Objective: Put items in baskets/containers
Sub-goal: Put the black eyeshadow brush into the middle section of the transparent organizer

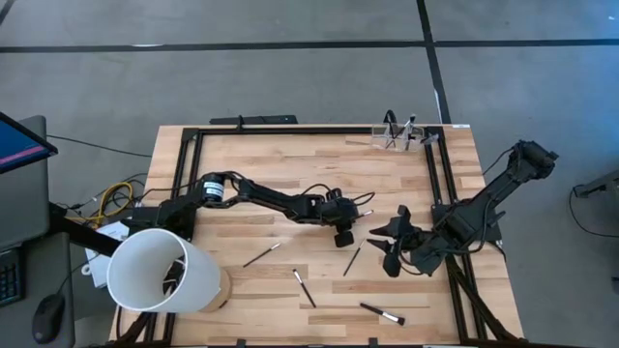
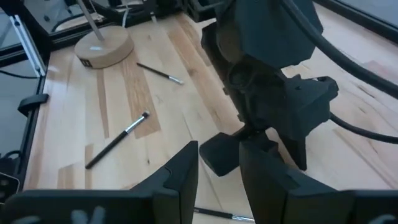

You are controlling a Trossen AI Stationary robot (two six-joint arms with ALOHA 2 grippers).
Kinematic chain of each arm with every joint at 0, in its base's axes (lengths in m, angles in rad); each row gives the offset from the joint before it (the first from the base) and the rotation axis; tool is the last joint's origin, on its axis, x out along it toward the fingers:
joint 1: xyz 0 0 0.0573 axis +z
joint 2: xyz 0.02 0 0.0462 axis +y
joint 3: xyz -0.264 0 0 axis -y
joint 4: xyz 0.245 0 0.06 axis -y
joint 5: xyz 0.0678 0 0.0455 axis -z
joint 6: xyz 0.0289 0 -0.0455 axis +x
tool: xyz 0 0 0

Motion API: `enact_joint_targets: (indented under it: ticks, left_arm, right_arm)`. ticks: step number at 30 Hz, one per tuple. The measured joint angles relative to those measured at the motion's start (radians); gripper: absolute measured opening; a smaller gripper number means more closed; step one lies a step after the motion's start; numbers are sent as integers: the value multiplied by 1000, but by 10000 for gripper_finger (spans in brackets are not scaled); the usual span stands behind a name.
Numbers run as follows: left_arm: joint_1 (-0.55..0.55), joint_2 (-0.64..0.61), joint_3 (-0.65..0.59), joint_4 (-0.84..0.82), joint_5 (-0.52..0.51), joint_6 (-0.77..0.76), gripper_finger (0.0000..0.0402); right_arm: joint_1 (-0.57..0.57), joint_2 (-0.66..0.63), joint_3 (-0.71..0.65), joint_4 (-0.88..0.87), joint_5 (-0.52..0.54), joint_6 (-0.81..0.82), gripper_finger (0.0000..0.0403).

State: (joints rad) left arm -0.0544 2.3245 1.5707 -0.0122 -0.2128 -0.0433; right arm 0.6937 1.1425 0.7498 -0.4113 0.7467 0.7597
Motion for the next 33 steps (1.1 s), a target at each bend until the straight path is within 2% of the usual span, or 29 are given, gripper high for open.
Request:
enact_joint_targets:
  ticks: [10,18,29,33]
  left_arm:
    - [3,-6,-57,40,3,-10,89]
    - [2,-6,-71,39,40,-7,13]
    - [-6,-47,-78,-18,55,11,11]
    - [-11,-110,-138,-47,59,13,10]
  right_arm:
    - [6,56,0,9,-18,0,107]
    - [7,56,0,21,-22,-1,107]
    - [36,56,0,14,-13,-28,107]
    - [75,56,0,-10,48,-35,107]
